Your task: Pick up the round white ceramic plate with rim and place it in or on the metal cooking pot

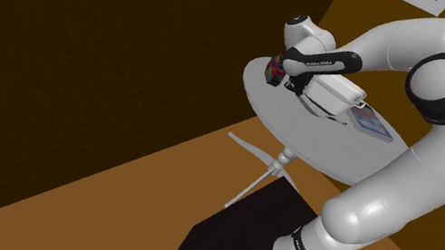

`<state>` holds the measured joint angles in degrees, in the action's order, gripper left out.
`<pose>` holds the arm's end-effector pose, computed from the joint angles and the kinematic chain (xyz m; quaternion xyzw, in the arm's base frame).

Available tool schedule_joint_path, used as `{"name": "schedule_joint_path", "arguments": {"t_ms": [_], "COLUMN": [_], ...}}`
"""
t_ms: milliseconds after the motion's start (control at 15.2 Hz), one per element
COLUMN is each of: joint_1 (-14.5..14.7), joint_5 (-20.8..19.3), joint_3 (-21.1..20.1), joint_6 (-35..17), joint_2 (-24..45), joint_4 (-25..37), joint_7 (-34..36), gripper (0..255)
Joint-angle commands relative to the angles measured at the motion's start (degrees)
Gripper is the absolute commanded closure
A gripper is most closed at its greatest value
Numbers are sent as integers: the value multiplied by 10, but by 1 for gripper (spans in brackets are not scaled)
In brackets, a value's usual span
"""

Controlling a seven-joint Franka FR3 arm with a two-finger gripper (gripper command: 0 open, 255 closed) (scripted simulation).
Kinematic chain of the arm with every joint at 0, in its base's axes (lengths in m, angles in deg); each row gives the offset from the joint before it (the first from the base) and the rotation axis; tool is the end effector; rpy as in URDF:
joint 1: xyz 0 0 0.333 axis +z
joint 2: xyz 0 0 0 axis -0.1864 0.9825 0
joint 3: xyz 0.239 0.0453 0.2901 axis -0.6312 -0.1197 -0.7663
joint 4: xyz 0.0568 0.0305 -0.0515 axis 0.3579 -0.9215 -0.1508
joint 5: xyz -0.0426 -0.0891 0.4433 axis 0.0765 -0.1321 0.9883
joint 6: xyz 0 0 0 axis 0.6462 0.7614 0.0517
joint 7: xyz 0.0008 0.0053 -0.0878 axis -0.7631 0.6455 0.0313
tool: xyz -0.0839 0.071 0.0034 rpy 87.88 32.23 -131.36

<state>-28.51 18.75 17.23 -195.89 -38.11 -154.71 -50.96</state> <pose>0.5510 -0.2656 0.4631 0.9376 -0.0987 -0.0852 0.3223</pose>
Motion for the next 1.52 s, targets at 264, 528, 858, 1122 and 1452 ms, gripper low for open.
{"name": "schedule_joint_path", "arguments": {"t_ms": [264, 528, 858, 1122, 1452], "joint_1": [2, 3, 4, 6, 7], "joint_5": [10, 16, 22, 27, 31], "joint_3": [-2, -3, -5, -6, -7], "joint_6": [32, 54, 82, 105, 134], "joint_2": [-15, -23, -30, -34, -36], "joint_4": [25, 44, 72, 96, 129], "joint_7": [-26, -43, -64, -81, -101], "gripper": [255, 255, 255, 255, 255]}}
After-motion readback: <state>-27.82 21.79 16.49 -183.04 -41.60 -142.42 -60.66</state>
